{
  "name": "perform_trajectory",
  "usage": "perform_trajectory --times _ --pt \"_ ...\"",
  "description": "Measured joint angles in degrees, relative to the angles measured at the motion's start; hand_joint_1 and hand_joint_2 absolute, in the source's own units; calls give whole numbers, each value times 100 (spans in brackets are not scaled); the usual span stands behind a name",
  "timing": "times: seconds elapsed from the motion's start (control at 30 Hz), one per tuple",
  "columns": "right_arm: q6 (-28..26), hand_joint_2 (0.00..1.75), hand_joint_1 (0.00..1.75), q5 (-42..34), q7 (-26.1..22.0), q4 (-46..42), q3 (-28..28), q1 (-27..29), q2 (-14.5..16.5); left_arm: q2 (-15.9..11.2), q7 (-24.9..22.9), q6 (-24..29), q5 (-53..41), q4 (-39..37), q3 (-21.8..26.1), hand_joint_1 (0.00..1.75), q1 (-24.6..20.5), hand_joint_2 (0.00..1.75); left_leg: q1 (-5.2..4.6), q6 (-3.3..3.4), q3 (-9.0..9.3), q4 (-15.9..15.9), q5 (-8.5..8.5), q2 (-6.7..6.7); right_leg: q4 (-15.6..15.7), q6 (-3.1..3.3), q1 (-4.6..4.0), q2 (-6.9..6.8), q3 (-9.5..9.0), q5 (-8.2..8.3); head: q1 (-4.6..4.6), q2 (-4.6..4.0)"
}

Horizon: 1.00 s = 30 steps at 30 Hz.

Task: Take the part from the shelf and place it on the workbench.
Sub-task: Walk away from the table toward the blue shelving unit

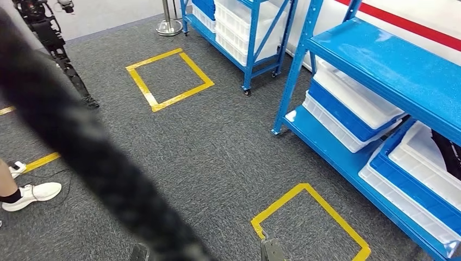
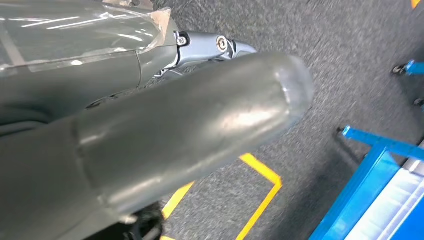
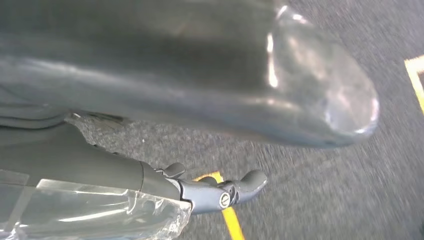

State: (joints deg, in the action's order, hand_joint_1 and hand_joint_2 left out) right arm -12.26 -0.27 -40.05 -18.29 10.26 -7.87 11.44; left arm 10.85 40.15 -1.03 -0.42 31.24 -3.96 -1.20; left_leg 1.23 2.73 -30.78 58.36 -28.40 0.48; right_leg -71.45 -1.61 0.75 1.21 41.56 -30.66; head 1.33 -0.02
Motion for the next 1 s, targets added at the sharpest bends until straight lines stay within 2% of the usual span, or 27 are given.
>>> perform_trajectory --times 0.03,0.07,0.1,0.13,0.17,0.2,0.23,0.27,0.3,0.33,0.4,0.43,0.47,0.5,0.53,0.57,0.6,0.63,0.7,0.77,0.83,0.87,0.9,0.97,1.0 --pt "0 0 0 4 -1 -26 -1 12 -9 -3 0 4 18 3 0 0 13 0 -10 1 -5 0 -1 93 -224 -17 7 -25 97 -64 -2 0" --pt "-2 0 0 8 -2 -52 -1 30 -13 -5 0 6 40 7 0 0 24 0 -17 -1 -10 1 -2 178 -251 -49 13 -48 84 -52 -3 0" --pt "-4 0 0 11 -2 -78 1 48 -16 -5 0 2 60 11 1 0 31 0 -19 -6 -10 1 -4 255 -34 -91 21 -88 -64 36 -4 0" --pt "-7 0 0 12 -2 -108 3 60 -18 -5 0 -2 77 14 1 0 37 0 -23 -17 -1 3 -9 323 351 -127 30 -188 -305 156 -4 0" --pt "-9 0 0 12 -2 -147 7 64 -21 -5 0 -7 91 15 2 0 46 0 -35 -38 11 6 -21 387 749 -138 29 -352 -550 260 -3 0" --pt "-9 0 0 11 -2 -192 12 65 -23 -5 0 -11 99 15 2 0 60 0 -49 -69 28 9 -38 446 1066 -127 14 -492 -742 342 -8 0" --pt "-9 0 0 8 -3 -240 16 66 -25 -5 -1 -14 101 14 3 0 77 0 -61 -109 50 11 -54 502 1238 -92 -6 -586 -841 379 -15 0" --pt "-9 0 0 4 -3 -285 21 72 -29 -2 -1 -17 105 14 3 0 92 0 -65 -149 70 6 -66 558 1282 -46 -33 -604 -847 387 -24 0" --pt "-9 0 0 0 -4 -321 26 89 -37 7 -2 -20 116 13 3 0 98 0 -55 -191 95 -4 -74 615 1289 -4 -58 -534 -826 397 -30 0" --pt "-7 0 0 -4 -4 -363 42 115 -45 17 -2 -20 136 12 4 0 92 0 -33 -238 108 8 -91 607 1302 42 -26 -464 -829 410 -34 0" --pt "2 0 0 -10 -4 -444 109 161 -50 34 -1 -10 200 8 7 0 77 0 1 -310 40 214 -265 361 1335 136 25 -332 -849 446 -37 0" --pt "10 0 0 -11 -3 -486 161 170 -37 36 0 5 236 4 11 0 83 0 12 -331 -79 490 -444 178 1346 185 49 -263 -863 468 -44 0" --pt "16 0 0 -12 2 -520 214 168 -19 36 0 20 274 -1 19 0 101 0 12 -336 -246 850 -649 41 1346 219 28 -187 -849 479 -49 0" --pt "21 0 0 -12 13 -548 267 167 0 36 -1 32 309 -4 35 0 128 0 12 -336 -433 1233 -823 -25 1344 252 12 -106 -840 491 -52 0" --pt "24 0 0 -17 27 -572 316 168 15 34 -1 41 346 -7 56 0 157 0 13 -337 -583 1516 -905 -53 1342 261 -3 -18 -834 496 -56 0" --pt "19 0 0 -29 45 -590 359 171 22 33 -1 43 373 -6 83 0 182 0 15 -333 -650 1611 -867 -63 1340 264 -11 69 -834 500 -56 0" --pt "11 0 0 -44 58 -603 396 174 26 32 -1 45 389 -2 113 0 201 0 19 -326 -614 1487 -717 -74 1338 266 -16 155 -841 504 -56 0" --pt "3 0 0 -58 67 -617 425 175 32 31 -1 48 399 4 137 0 213 0 26 -316 -487 1181 -501 -119 1336 262 -17 234 -850 507 -57 0" --pt "-10 0 0 -77 72 -649 473 168 60 27 0 51 403 14 165 0 225 0 43 -288 -182 450 -138 -369 1322 237 -39 367 -851 513 -65 0" --pt "-26 0 0 -83 73 -683 517 160 94 25 0 48 403 23 176 0 235 0 29 -248 -50 100 -40 -517 1313 175 -61 476 -811 530 -73 0" --pt "-60 0 0 -92 73 -703 554 163 114 31 0 44 403 45 196 0 230 0 1 -167 -29 39 -20 -410 1321 94 -56 557 -749 556 -78 0" --pt "-78 0 0 -104 73 -709 567 166 116 36 0 43 402 55 209 0 214 0 -3 -117 -18 6 8 -351 1282 69 -53 499 -708 541 -78 0" --pt "-93 0 0 -119 74 -717 576 164 117 40 0 44 402 60 224 0 197 0 1 -71 -9 -28 37 -286 1162 64 -54 382 -635 475 -73 0" --pt "-109 0 0 -149 77 -743 591 146 117 44 -1 46 400 55 250 0 183 0 -1 -20 -5 -65 65 -131 597 90 -43 92 -358 184 -63 0" --pt "-111 0 0 -161 79 -755 594 137 117 44 -1 49 400 49 263 0 184 0 -7 -10 -13 -64 63 -45 217 94 -28 18 -173 13 -60 0"
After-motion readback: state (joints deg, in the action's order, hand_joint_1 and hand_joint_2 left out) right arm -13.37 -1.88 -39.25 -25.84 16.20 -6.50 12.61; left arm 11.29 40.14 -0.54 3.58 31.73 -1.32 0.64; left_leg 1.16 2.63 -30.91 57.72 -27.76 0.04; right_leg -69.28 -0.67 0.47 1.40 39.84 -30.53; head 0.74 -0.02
